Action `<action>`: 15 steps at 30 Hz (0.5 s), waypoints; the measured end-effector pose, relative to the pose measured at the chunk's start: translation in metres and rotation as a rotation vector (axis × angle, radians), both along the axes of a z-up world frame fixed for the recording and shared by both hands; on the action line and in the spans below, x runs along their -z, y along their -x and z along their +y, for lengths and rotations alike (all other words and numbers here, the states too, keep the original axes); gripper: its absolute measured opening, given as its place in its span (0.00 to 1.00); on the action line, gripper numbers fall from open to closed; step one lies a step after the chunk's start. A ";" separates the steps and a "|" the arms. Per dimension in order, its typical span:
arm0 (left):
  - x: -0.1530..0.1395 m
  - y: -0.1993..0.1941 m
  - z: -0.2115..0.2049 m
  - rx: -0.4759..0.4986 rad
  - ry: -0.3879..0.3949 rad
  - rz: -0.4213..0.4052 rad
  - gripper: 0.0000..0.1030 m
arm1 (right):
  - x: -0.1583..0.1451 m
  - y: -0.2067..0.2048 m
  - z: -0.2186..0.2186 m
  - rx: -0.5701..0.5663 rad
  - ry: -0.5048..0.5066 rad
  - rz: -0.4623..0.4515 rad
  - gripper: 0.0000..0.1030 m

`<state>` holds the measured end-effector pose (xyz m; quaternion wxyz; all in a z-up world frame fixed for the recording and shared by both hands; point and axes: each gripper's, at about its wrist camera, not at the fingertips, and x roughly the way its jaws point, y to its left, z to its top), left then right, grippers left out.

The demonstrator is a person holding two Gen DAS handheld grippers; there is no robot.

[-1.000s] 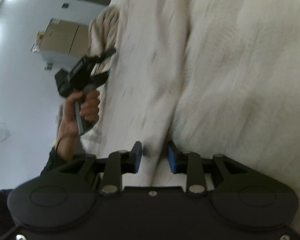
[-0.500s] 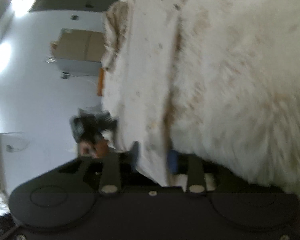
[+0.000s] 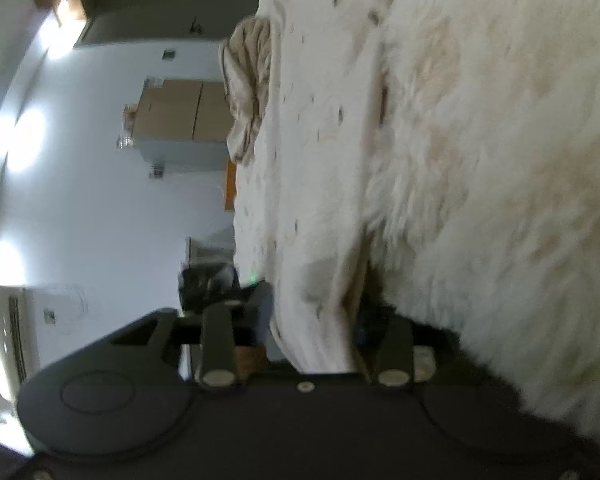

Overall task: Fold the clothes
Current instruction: 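Grasp the pants edge with the right tool while the left tool pinches the fold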

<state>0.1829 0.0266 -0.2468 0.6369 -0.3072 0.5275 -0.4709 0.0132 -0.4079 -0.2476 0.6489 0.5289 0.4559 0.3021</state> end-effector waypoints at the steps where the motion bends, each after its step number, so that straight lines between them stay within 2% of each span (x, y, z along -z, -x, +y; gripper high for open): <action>1: 0.000 0.004 -0.001 0.028 0.001 -0.008 0.41 | 0.000 0.004 0.007 -0.051 0.012 0.004 0.17; 5: 0.001 0.023 0.004 0.099 0.059 -0.009 0.40 | 0.000 0.015 0.033 -0.207 0.066 0.029 0.16; 7: 0.001 0.031 0.008 0.108 0.090 -0.003 0.40 | 0.006 0.028 0.050 -0.281 0.144 0.070 0.14; 9: 0.002 0.038 0.011 0.132 0.104 0.001 0.34 | 0.008 0.033 0.053 -0.296 0.175 0.086 0.11; 10: 0.003 0.041 0.012 0.153 0.097 -0.001 0.22 | 0.007 0.037 0.053 -0.296 0.183 0.092 0.04; 11: 0.004 0.044 0.011 0.171 0.081 -0.004 0.10 | 0.004 0.037 0.053 -0.286 0.177 0.090 0.03; 15: 0.010 0.056 0.005 0.243 0.018 -0.003 0.09 | -0.014 0.037 0.052 -0.254 0.165 0.055 0.04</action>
